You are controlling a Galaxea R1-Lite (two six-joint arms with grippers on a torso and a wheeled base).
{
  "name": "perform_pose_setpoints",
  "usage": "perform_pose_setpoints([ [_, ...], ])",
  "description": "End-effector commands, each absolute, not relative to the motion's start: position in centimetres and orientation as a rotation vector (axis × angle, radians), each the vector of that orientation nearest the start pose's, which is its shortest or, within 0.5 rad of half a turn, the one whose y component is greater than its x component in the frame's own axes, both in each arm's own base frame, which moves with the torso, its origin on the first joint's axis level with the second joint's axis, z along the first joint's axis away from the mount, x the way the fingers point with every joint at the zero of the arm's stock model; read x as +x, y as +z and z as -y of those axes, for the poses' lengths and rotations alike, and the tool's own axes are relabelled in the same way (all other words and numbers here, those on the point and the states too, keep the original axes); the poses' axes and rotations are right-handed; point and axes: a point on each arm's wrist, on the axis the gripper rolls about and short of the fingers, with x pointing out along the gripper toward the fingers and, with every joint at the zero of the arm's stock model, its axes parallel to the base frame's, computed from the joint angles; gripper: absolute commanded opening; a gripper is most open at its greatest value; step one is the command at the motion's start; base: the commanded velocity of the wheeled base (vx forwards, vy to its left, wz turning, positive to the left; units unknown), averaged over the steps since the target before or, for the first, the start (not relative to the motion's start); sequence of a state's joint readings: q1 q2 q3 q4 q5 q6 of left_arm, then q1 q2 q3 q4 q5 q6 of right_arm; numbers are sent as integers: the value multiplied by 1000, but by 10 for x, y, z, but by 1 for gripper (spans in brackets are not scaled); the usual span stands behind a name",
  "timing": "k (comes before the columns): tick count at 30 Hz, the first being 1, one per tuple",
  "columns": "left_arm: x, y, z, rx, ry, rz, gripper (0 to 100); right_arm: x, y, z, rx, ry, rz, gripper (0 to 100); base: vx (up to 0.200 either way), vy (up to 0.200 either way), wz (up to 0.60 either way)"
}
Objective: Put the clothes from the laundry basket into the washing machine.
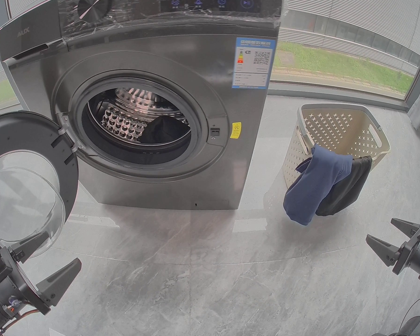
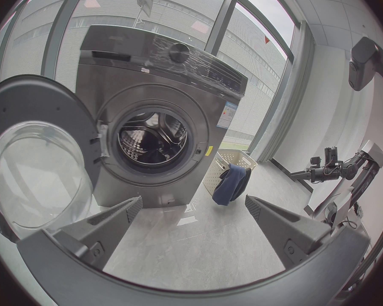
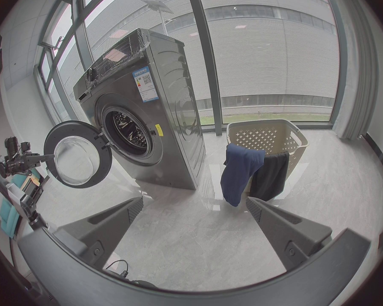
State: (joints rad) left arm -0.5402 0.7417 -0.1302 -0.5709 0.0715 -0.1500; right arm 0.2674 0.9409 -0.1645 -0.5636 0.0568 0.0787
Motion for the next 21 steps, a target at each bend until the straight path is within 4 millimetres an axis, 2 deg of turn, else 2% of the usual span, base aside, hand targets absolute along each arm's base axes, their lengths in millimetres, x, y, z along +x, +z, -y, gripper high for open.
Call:
perform_pose_setpoints([
  [1,78,164,45,-123,-473,-132,100,118,153,-38,43,349,-292,100,0,-200,0],
  [6,74,150,43,-118,-477,-142,100,120,152,-39,30,353,-304,100,0,-200,0],
  [12,72,147,42,-129,-475,-137,100,117,142,-38,22,353,-340,100,0,-200,0],
  [21,64,149,37,-142,-481,-85,100,117,142,-42,1,387,-340,100,0,0,0],
])
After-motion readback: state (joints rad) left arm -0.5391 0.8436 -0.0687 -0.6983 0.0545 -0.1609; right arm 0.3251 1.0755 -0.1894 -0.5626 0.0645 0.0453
